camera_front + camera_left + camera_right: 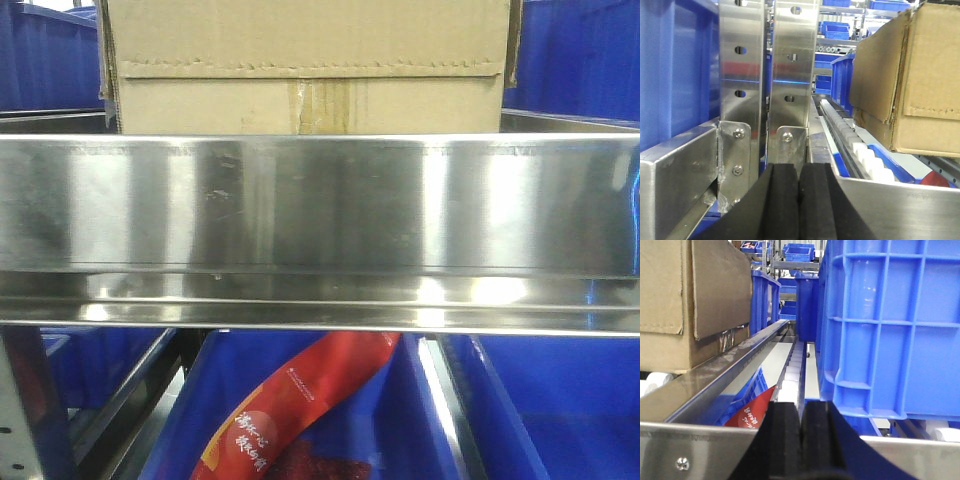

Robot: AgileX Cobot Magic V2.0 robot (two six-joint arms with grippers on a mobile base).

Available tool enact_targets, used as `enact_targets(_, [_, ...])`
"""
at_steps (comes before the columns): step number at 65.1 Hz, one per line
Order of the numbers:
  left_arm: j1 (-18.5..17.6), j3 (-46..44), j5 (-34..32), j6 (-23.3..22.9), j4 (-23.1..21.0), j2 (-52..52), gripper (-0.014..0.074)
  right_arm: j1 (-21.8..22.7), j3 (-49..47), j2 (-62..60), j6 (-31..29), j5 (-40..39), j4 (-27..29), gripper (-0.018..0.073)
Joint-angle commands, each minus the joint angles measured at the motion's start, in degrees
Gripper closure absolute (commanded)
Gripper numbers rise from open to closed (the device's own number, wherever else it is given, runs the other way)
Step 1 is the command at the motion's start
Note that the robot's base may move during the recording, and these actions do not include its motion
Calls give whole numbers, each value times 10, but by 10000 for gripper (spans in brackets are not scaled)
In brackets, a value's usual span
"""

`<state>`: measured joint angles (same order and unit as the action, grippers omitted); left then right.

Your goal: Stack two boxes on right shelf middle

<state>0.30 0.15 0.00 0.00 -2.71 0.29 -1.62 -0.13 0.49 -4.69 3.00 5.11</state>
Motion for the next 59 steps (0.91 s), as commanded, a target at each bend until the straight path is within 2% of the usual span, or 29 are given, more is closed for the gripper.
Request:
enact_targets(1, [1, -2, -10, 3, -2, -3, 708, 2, 1, -5, 3, -21, 3, 721])
enact_targets(59, [1, -2, -10, 3, -2, -3, 708, 2, 1, -5, 3, -22, 3, 721])
